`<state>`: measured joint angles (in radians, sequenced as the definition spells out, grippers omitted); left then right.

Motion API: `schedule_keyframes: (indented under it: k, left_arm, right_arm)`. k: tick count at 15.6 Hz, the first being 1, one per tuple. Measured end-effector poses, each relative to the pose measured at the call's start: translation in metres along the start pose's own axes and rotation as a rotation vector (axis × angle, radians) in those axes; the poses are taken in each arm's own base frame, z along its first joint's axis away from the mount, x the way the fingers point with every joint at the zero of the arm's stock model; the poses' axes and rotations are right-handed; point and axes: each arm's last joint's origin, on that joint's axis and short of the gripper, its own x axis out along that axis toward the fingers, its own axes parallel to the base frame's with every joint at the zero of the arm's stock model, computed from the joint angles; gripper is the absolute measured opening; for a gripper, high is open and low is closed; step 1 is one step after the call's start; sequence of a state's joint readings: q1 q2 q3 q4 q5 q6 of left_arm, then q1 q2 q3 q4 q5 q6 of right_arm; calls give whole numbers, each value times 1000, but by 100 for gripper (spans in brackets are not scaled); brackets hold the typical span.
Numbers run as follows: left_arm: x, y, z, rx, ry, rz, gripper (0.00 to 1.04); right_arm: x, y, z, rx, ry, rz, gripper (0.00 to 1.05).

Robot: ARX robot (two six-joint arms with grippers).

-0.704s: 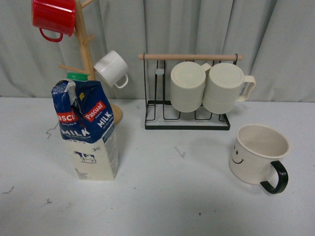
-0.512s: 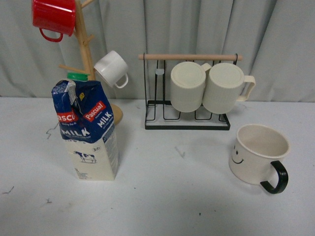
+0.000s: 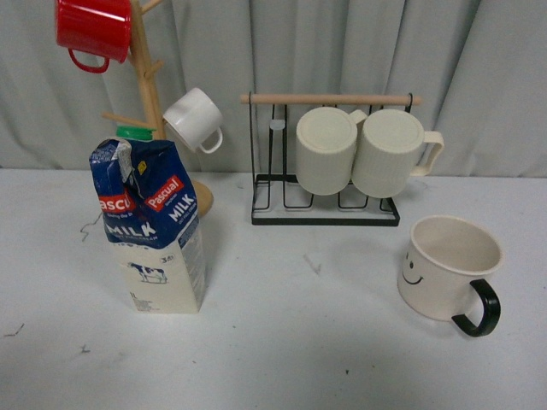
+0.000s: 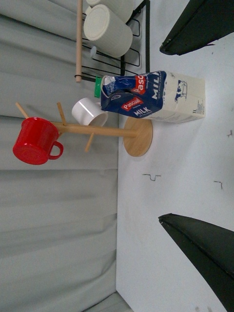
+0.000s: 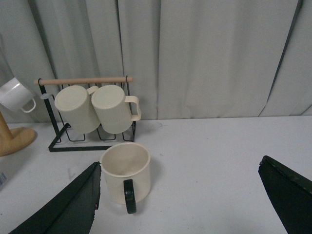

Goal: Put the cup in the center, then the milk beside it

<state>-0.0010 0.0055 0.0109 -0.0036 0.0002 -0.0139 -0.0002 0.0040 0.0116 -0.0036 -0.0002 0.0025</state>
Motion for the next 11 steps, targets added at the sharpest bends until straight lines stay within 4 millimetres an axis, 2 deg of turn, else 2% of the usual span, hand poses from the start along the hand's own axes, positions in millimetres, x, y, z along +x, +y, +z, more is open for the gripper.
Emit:
schedule_keyframes:
  k: [4, 5, 7, 9, 11]
  left_arm:
    - [0, 0, 0, 0, 0, 0, 98]
    - [0, 0, 0, 0, 0, 0, 98]
    - [0, 0, 0, 0, 0, 0, 98]
    - [0, 0, 0, 0, 0, 0, 98]
    - [0, 0, 0, 0, 0, 0, 98]
  right_arm:
    - [0, 0, -1, -7, 24, 12, 98]
    - [3, -1, -3, -36, 147, 92, 98]
    - [24, 3, 8, -68, 163, 153, 98]
    - [54, 4, 28, -67, 103, 113, 98]
    - [107, 0, 43, -9, 101, 0, 98]
